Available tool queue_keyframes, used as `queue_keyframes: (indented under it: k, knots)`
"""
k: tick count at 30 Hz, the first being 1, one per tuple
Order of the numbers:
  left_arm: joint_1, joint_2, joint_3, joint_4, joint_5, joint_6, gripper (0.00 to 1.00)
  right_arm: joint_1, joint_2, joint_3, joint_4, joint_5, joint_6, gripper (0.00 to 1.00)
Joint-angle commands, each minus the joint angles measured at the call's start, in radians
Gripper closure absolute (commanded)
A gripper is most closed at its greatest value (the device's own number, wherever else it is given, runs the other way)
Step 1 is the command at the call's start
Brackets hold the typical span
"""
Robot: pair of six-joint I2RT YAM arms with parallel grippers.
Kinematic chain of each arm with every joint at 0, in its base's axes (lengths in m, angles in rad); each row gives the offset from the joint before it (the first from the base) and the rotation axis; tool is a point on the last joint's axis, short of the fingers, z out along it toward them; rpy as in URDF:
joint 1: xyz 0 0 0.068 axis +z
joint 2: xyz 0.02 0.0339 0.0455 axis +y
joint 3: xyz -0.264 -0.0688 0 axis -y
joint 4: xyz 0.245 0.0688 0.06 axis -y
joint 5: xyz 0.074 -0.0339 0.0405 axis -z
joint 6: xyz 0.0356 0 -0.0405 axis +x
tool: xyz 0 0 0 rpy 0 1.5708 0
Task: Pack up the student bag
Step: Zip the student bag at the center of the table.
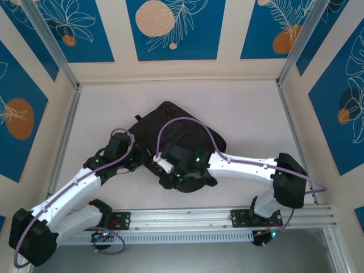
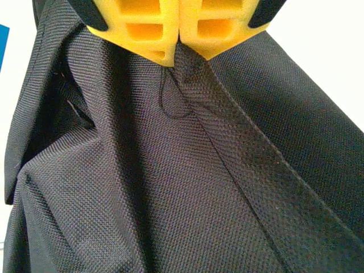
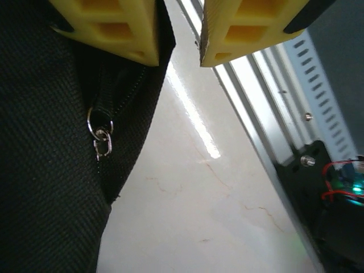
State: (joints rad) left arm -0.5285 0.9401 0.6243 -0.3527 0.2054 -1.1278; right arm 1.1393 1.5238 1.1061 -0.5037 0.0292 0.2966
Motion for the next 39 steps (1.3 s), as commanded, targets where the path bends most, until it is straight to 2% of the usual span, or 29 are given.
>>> queue_keyframes:
  k: [1,5,10,17,26,39]
  knots:
    - [-0.007,-0.018,0.014,0.048,0.039,-0.005,1.00,-0.077,-0.062,-0.047,0.058,-0.210,0.084,0.71]
    - [-0.007,-0.021,0.014,0.047,0.040,-0.004,1.00,-0.189,-0.135,-0.090,0.141,-0.351,0.213,0.70]
    - [-0.006,-0.015,0.015,0.055,0.048,-0.008,1.00,-0.216,-0.128,-0.068,0.062,-0.307,0.215,0.71]
    - [-0.007,-0.014,0.022,0.047,0.048,-0.004,1.00,-0.183,-0.087,-0.035,0.030,-0.265,0.208,0.71]
    - [-0.007,-0.019,0.016,0.049,0.044,-0.007,1.00,-0.124,-0.072,0.021,-0.048,-0.114,0.188,0.70]
    - [-0.007,-0.021,0.008,0.058,0.049,-0.016,1.00,-0.104,0.056,0.131,-0.074,-0.091,0.171,0.70]
